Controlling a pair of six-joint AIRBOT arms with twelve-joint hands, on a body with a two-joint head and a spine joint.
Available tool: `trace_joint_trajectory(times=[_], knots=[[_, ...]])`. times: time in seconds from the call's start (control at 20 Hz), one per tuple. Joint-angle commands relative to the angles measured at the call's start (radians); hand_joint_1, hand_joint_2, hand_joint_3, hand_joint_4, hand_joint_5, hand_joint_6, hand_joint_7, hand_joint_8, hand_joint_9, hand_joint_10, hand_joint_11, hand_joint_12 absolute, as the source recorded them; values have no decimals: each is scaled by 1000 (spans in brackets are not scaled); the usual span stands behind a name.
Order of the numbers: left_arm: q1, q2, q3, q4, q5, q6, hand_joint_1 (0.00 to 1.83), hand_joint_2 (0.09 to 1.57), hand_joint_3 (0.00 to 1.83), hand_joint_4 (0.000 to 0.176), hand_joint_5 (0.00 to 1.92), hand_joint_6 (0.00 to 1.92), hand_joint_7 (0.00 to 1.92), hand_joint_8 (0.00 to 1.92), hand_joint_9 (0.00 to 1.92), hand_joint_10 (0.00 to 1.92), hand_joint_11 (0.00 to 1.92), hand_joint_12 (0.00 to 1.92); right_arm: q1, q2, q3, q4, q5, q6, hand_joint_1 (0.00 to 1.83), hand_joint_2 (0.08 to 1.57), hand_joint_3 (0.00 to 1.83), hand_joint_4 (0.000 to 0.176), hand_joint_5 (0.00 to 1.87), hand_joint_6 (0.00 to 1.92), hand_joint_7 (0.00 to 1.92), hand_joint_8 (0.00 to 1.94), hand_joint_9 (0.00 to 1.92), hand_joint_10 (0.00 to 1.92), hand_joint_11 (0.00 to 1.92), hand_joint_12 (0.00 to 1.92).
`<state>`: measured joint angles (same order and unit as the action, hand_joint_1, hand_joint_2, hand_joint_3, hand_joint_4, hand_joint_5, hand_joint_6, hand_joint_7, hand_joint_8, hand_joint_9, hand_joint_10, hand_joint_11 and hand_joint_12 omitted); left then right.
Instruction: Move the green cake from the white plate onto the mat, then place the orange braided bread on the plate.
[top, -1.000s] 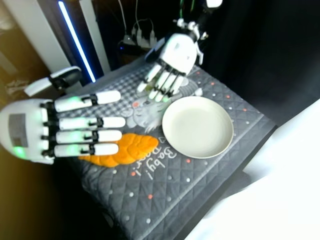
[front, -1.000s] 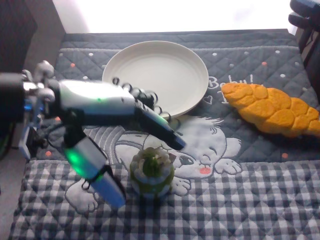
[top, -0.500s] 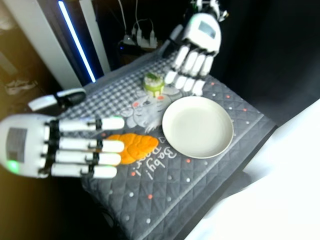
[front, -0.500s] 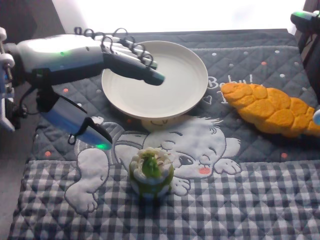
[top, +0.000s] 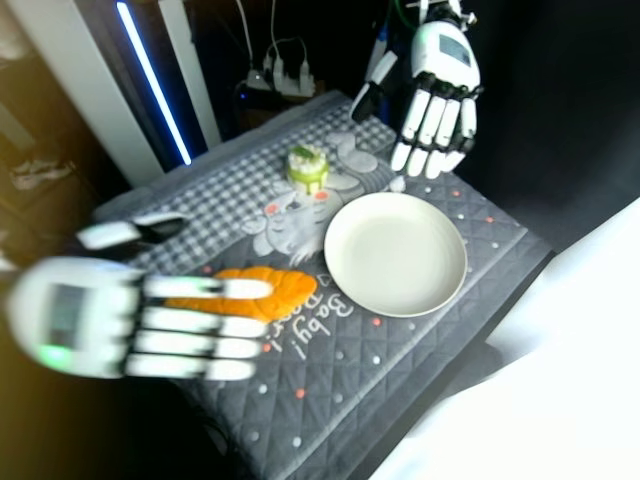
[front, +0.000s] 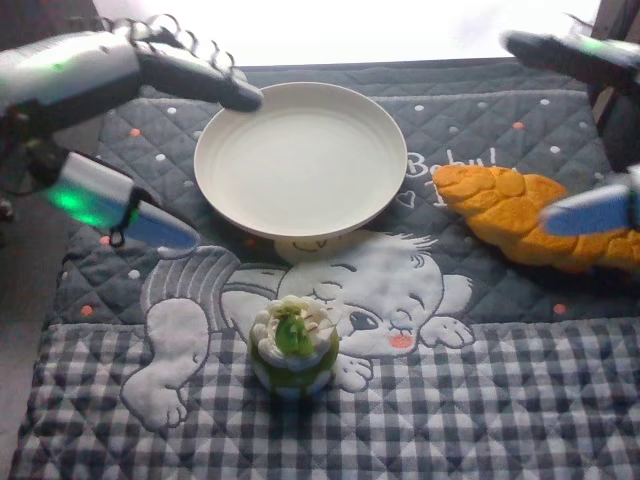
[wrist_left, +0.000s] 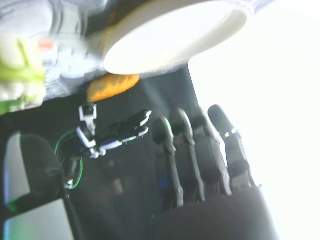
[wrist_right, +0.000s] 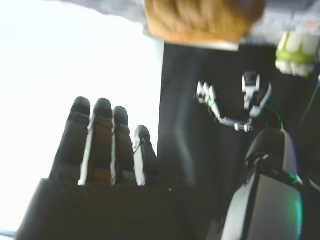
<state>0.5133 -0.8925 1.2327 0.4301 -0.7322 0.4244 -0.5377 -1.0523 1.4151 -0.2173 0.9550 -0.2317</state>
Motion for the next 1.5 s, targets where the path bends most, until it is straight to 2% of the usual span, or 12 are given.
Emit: trace_joint_trajectory(times=[0.0, 0.15, 0.25, 0.35, 0.45, 0.6, 0.65, 0.7, 0.85, 1.0, 1.15, 1.45], knots=[[1, 19, 7, -66, -111, 9, 913, 735, 8, 28, 418, 3, 321, 2, 243, 2, 0, 665, 7, 0, 10, 1, 34, 6, 634, 652, 0, 93, 51, 2, 245, 3, 295, 11, 284, 128], [11, 20, 14, -141, -123, 65, 686, 778, 15, 75, 303, 0, 235, 0, 181, 1, 0, 550, 9, -4, 12, -18, 4, 6, 649, 631, 0, 145, 59, 3, 210, 1, 257, 0, 286, 132], [32, 26, 16, -184, -154, 74, 782, 745, 0, 55, 271, 0, 205, 0, 142, 0, 0, 474, 9, -4, 13, -41, -22, 6, 596, 599, 0, 162, 57, 1, 228, 8, 242, 5, 242, 240], [41, 28, 14, -194, -160, 75, 841, 736, 0, 52, 222, 4, 196, 4, 107, 3, 0, 377, 9, -4, 16, -51, -42, 6, 517, 580, 6, 161, 35, 5, 214, 6, 277, 6, 162, 612], [58, 28, 11, -205, -167, 75, 854, 743, 0, 96, 229, 5, 204, 2, 121, 6, 0, 409, 9, -5, 20, -63, -66, 6, 507, 597, 0, 131, 48, 1, 246, 2, 276, 1, 19, 871], [84, 28, 10, -228, -192, 75, 880, 758, 5, 105, 225, 6, 184, 2, 115, 2, 0, 366, 9, -8, 27, -82, -107, 6, 562, 616, 0, 128, 65, 3, 138, 0, 146, 0, 0, 847], [87, 28, 10, -231, -195, 75, 892, 765, 6, 114, 230, 6, 187, 2, 130, 7, 0, 442, 9, -11, 29, -87, -114, 6, 548, 603, 0, 166, 63, 1, 137, 3, 148, 3, 0, 847], [88, 28, 9, -231, -197, 75, 898, 768, 6, 127, 231, 5, 189, 2, 139, 9, 0, 497, 9, -17, 33, -95, -126, 6, 550, 611, 0, 167, 64, 0, 185, 4, 218, 15, 0, 953], [95, 28, 2, -232, -215, 74, 887, 777, 8, 145, 231, 3, 202, 4, 155, 11, 0, 533, 9, -28, 37, -108, -148, 6, 553, 631, 1, 139, 63, 1, 267, 3, 354, 16, 33, 968], [104, 34, -10, -232, -239, 74, 955, 768, 1, 130, 248, 5, 179, 1, 134, 0, 0, 438, 9, -31, 44, -111, -164, 6, 522, 608, 0, 153, 51, 0, 213, 0, 231, 4, 0, 777], [109, 38, -17, -232, -253, 74, 921, 761, 0, 130, 240, 1, 160, 2, 115, 4, 0, 379, 9, -31, 49, -116, -185, 6, 528, 581, 0, 154, 58, 2, 245, 2, 280, 7, 0, 975], [124, 49, -35, -232, -288, 74, 929, 741, 0, 138, 252, 2, 157, 4, 113, 4, 0, 292, 9, -31, 50, -121, -188, 6, 1050, 575, 0, 153, 248, 1, 314, 0, 318, 3, 90, 910]])
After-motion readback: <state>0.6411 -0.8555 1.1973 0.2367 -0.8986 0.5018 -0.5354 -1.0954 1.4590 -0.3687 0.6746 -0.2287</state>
